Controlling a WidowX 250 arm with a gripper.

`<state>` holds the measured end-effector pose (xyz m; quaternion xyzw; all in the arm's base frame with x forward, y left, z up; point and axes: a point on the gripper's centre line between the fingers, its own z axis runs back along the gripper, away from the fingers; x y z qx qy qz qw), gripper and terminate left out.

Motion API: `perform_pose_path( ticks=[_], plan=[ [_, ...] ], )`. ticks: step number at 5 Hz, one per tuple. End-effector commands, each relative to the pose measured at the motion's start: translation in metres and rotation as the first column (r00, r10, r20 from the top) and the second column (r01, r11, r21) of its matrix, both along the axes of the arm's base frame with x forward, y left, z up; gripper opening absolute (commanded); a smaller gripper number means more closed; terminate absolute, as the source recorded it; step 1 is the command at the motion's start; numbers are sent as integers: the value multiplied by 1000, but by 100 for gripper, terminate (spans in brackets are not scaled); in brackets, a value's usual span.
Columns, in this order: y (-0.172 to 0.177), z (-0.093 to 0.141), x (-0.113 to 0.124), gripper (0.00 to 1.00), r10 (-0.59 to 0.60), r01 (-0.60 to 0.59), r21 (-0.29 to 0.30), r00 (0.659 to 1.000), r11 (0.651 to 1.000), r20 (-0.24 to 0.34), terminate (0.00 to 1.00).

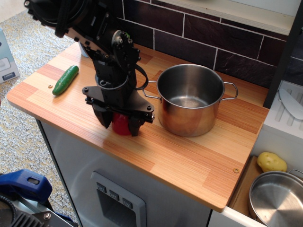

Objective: Put sweet potato in pot

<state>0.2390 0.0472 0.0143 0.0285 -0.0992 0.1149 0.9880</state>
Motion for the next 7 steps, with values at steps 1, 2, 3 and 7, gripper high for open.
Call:
perform_pose_path(
  ticks=[1, 2, 3, 7],
  plan=[
    [-3, 35, 1, 0, 19, -19, 54, 1000, 998, -1, 0],
    [-3, 68, 2, 0, 14, -11, 125, 1000, 992, -17, 0],
    [-16, 101, 12, 0, -38, 34, 191, 999, 981, 21, 0],
    [-74, 119, 61, 100, -165, 148, 141, 980, 979, 111, 0]
  ],
)
